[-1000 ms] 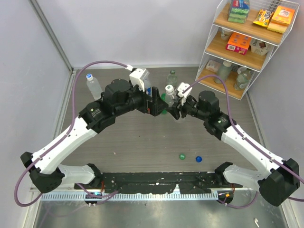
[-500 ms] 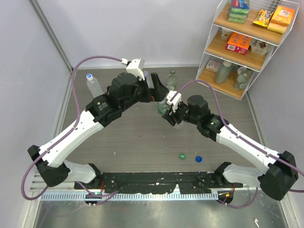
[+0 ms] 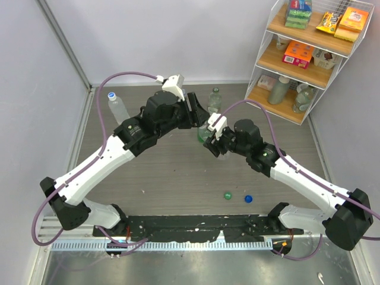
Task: Screw on the bottle caps
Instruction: Screw the bottle cap onto the plastic bottle.
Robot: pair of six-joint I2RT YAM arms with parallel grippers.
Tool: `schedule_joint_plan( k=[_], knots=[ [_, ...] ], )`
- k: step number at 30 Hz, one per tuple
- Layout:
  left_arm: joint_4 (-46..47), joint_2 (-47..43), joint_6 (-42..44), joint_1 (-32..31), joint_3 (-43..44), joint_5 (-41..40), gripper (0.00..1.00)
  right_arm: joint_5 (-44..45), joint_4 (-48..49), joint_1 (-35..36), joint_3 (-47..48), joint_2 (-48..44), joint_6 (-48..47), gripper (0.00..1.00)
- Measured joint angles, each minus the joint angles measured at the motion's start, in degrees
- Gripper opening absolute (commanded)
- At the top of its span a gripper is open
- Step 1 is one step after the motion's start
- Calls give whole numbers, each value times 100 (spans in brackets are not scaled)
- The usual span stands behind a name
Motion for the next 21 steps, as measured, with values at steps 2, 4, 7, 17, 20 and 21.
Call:
schedule_joint_plan(
  k=[2,4,7,17,20,21],
  knots=[
    [0,26,-33,0,0,42,59,42,-2,9,0,0,2,1],
    [0,59,-57,0,0,48,58,72,0,11,0,0,2,1],
    [0,85,-76,0,0,83,56,96,-2,11,0,0,2,1],
    [7,85,-140,0,-9,131,52,155,0,13,0,0,7,1],
    [15,85,-199,0,-57,146,49,203,11,13,0,0,24,1],
    [15,85,-205,0,-72,149,49,205,17,13,0,0,31,1]
  ],
)
